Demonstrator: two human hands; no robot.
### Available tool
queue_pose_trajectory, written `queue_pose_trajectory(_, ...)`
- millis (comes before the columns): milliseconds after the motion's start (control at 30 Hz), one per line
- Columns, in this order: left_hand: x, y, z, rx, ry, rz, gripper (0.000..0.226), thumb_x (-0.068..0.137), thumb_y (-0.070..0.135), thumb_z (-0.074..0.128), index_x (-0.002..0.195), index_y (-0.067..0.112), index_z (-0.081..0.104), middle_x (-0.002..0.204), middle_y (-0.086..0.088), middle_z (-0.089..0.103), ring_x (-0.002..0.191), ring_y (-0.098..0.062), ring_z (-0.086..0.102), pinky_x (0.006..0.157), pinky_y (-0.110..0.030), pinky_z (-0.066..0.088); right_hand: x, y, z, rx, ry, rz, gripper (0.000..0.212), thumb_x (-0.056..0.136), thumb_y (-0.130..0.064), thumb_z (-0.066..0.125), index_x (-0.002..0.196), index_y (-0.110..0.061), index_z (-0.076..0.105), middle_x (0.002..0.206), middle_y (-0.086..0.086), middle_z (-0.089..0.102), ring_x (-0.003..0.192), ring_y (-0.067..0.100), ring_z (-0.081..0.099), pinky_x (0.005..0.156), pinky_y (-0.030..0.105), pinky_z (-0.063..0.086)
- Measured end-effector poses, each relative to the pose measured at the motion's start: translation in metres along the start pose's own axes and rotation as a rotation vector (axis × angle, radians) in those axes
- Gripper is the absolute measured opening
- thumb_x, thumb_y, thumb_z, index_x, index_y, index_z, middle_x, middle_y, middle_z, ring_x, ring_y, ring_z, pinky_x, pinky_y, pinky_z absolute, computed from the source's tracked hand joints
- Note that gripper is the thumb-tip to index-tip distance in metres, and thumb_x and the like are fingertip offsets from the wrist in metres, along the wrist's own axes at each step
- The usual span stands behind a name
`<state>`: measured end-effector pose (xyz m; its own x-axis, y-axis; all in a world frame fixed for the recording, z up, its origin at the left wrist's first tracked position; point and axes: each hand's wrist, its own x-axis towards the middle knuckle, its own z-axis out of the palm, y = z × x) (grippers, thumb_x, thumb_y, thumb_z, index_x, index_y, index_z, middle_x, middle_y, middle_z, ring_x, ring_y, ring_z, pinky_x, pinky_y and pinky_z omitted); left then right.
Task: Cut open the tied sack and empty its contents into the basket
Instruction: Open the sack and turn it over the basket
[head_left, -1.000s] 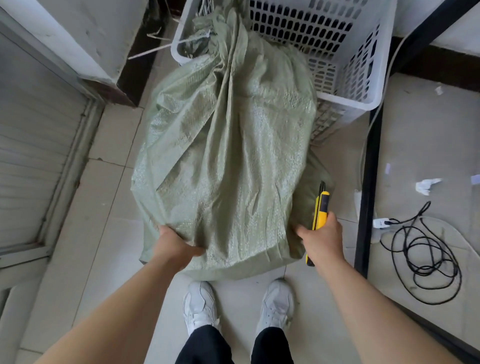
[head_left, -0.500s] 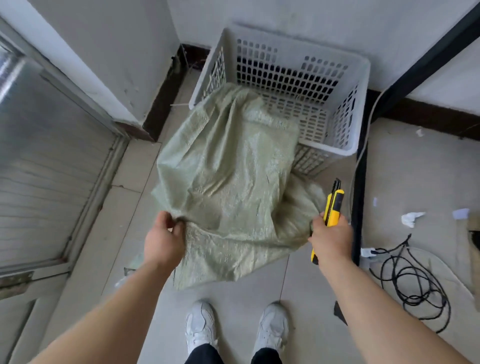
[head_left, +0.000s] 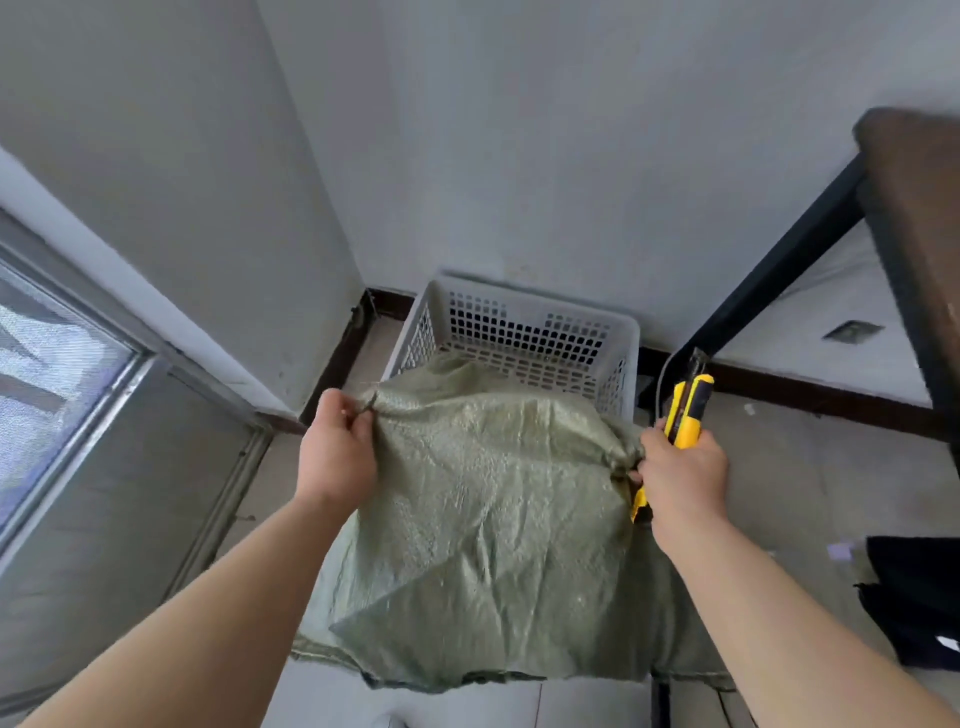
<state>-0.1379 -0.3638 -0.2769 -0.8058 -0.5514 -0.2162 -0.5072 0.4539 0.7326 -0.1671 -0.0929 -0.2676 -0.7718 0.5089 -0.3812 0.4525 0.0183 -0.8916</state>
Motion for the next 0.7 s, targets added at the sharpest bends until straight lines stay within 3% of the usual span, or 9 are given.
queue_pose_trajectory(133,0.036,0.041,0.000,-0.043,0.023,0.019,0.011,0.098,0.018,0.046,0.104,0.009,0.049,0.095,-0.004,0.059,0.089,-0.026,0.052,0.078,-0.033,0.038,0.016,-0.032,0.008,0.026,0.018,-0.051,0.012,0.089,-0.004,0.056,0.084,-0.015,0.054,0.063,0.002,0.046,0.049,0.015,0.042,0.051,0.030,0.043)
queue_pose_trajectory(267,0.076,0.071,0.006,-0.099,0.033,0.034,0.006,0.097,0.016,0.046,0.102,0.013,0.047,0.081,0.007,0.053,0.088,-0.021,0.050,0.078,-0.029,0.034,0.045,-0.057,0.027,0.048,0.097,-0.089,0.019,0.088,-0.006,0.057,0.077,-0.021,0.052,0.064,0.001,0.049,0.051,0.016,0.044,0.052,0.030,0.042)
queue_pose_trajectory(433,0.134,0.100,0.021,-0.110,0.057,0.087,0.004,0.096,0.012,0.046,0.100,0.013,0.045,0.093,-0.003,0.054,0.087,-0.022,0.049,0.077,-0.026,0.032,0.081,-0.085,0.061,0.029,0.187,-0.129,0.015,0.086,-0.007,0.058,0.080,-0.021,0.053,0.063,0.000,0.048,0.047,0.013,0.044,0.046,0.024,0.038)
queue_pose_trajectory(500,0.158,0.110,0.025,-0.132,0.063,0.122,0.009,0.095,0.010,0.046,0.103,0.014,0.045,0.089,-0.001,0.055,0.080,-0.019,0.051,0.072,-0.019,0.032,0.092,-0.095,0.074,0.060,0.234,-0.148,0.014,0.086,-0.005,0.057,0.082,-0.019,0.054,0.063,0.000,0.049,0.039,0.004,0.043,0.039,0.018,0.038)
queue_pose_trajectory(567,0.180,0.119,0.026,-0.129,0.053,0.170,0.014,0.094,0.007,0.043,0.101,0.019,0.045,0.076,0.002,0.054,0.066,-0.014,0.050,0.055,-0.019,0.030,0.100,-0.104,0.084,0.072,0.266,-0.154,0.011,0.085,-0.005,0.056,0.088,-0.016,0.056,0.063,0.000,0.049,0.035,0.001,0.042,0.035,0.015,0.035)
queue_pose_trajectory(700,0.214,0.142,0.026,-0.092,0.013,0.224,0.023,0.092,0.004,0.039,0.090,0.020,0.056,0.068,0.003,0.054,0.056,-0.014,0.047,0.049,-0.013,0.035,0.114,-0.121,0.097,0.086,0.295,-0.158,0.009,0.084,-0.007,0.058,0.089,-0.014,0.058,0.063,0.000,0.049,0.045,0.009,0.044,0.045,0.024,0.039)
